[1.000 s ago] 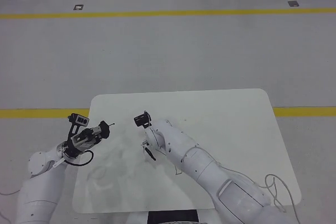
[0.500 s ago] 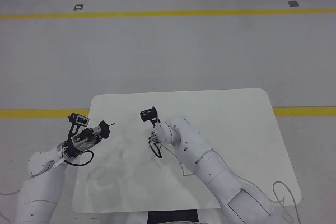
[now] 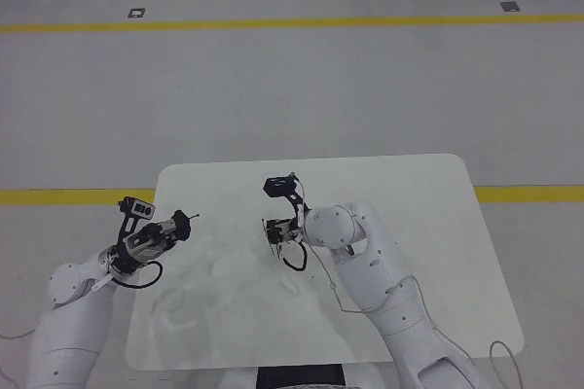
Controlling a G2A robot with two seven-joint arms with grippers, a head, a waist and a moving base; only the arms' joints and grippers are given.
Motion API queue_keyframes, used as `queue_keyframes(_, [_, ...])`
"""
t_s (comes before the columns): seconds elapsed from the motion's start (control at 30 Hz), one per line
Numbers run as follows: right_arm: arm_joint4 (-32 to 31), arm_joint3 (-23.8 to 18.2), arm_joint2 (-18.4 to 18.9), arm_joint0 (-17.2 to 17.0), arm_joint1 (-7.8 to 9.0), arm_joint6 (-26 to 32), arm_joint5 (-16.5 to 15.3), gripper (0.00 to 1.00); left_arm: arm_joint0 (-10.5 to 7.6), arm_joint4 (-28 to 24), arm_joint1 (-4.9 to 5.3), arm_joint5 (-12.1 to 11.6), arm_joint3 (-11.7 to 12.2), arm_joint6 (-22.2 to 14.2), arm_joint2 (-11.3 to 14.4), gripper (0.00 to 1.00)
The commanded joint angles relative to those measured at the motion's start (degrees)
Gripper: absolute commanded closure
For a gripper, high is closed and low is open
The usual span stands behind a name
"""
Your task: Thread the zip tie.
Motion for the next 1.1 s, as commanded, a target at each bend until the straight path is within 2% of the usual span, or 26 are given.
queue_keyframes(0.0, [3.41, -0.93, 1.19, -0.9, 0.24, -1.1, -1.03, 1.0, 0.0, 0.0, 0.0, 0.0, 0.0, 0.0, 0.0, 1.0])
queue_keyframes(0.2, [9.93, -1.23, 2.87, -1.74, 0.88, -3.15, -2.85, 1.0, 0.0, 0.0, 0.0, 0.0, 0.0, 0.0, 0.0, 1.0])
queue_keyframes(0.57, [10.09, -1.17, 2.84, -1.69, 0.9, -3.13, -2.94, 1.0, 0.0, 0.0, 0.0, 0.0, 0.0, 0.0, 0.0, 1.0])
queue_keyframes(0.7, [10.73, 0.28, 1.52, -2.28, 0.96, -6.18, -3.75, 1.0, 0.0, 0.0, 0.0, 0.0, 0.0, 0.0, 0.0, 1.0])
queue_keyframes(0.8, [12.9, 0.39, 0.67, -2.26, 0.87, -11.12, -4.88, 1.0, 0.05, -0.06, -0.04, 0.34, -0.12, 0.92, 0.2, 1.0])
queue_keyframes(0.9, [14.89, -0.41, -0.08, -3.13, 0.7, -18.97, -6.29, 1.0, 0.81, -0.33, -0.14, 0.63, -1.03, 3.14, 1.01, 1.0])
queue_keyframes(0.97, [17.45, -0.86, -0.53, -4.07, 0.5, -24.6, -7.33, 1.0, 1.24, -1.13, -0.22, 0.39, -1.05, 4.09, 1.39, 1.0])
queue_keyframes(1.07, [18.01, -1.57, -1.29, -4.88, 0.33, -32.18, -7.83, 1.0, 1.53, -2.01, -0.33, 0.0, -0.68, 5.26, 1.83, 1.0])
